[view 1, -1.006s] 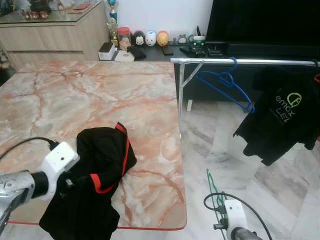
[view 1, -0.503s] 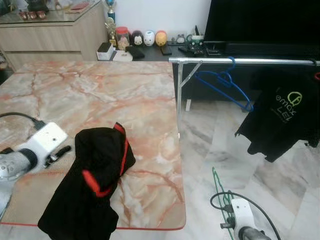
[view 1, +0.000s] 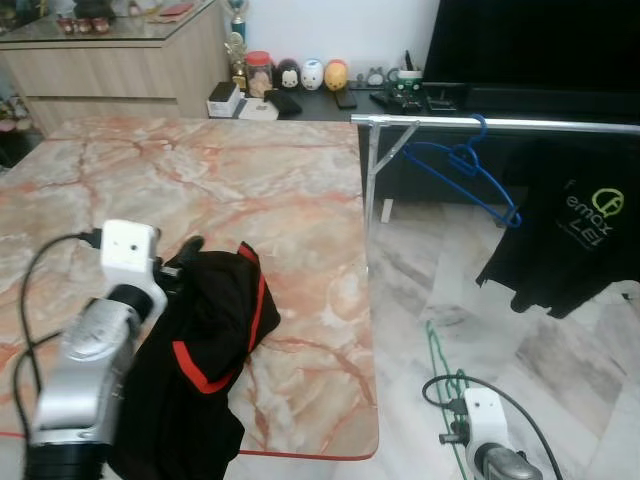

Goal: Hang hanger

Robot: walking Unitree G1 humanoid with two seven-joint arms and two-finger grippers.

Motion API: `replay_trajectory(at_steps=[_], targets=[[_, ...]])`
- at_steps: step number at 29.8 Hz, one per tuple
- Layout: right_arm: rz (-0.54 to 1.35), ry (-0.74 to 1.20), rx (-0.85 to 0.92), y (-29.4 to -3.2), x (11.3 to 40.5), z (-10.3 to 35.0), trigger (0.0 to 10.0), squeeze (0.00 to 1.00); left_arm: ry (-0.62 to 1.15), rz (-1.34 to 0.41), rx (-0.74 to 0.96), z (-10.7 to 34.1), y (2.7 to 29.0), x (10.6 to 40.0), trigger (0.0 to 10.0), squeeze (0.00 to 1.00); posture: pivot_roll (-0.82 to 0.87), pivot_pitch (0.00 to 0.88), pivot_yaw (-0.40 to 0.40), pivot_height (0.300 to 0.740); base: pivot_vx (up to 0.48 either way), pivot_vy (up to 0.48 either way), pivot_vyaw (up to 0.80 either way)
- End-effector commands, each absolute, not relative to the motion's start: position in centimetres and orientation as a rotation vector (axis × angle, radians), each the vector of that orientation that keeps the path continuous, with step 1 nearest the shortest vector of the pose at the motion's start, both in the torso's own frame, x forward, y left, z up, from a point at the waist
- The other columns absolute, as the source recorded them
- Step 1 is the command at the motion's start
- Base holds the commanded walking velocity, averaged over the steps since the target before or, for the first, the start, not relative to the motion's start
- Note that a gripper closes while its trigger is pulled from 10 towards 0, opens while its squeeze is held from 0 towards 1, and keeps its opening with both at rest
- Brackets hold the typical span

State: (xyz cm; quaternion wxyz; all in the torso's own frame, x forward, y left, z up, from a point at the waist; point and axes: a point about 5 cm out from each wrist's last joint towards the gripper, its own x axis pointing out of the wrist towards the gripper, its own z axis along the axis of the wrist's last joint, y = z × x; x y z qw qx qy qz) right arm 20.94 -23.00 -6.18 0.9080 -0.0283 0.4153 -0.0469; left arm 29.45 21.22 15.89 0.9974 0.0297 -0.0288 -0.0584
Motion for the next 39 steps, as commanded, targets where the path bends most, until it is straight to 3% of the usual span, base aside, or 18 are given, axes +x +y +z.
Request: replay_trajectory(at_steps=[1,6,11,20,39], targets=[[-0.119,0.815,-0.043,-23.3,21.6,-5.7,10.0,0.0,-0.045,-0.072,0.009,14.8,21.2,29.3,10.0,0.0,0.04,0.0,-0.003,0.74,0.0,0.0,0.0],[-0.158,0.806,-0.025,-24.2,21.2,-5.6,10.0,0.0,-0.046,-0.07,0.012,14.2,19.8,29.1,10.0,0.0,0.03,0.0,0.004,0.74,0.0,0.0,0.0],[-0.163,0.791,-0.018,-24.4,21.1,-5.5,10.0,0.0,-0.082,-0.057,-0.049,14.4,20.3,29.2,10.0,0.0,0.02,0.0,0.005,0.74,0.0,0.0,0.0],[-0.12,0.733,-0.011,-18.5,21.8,-6.2,10.0,0.0,-0.1,-0.089,-0.088,14.2,18.7,29.1,10.0,0.0,0.01,0.0,0.003,0.74,0.0,0.0,0.0],[-0.135,0.664,-0.014,-18.4,22.8,-5.4,10.0,0.0,-0.124,-0.122,-0.084,14.4,18.4,29.0,10.0,0.0,0.01,0.0,0.013,0.74,0.0,0.0,0.0]])
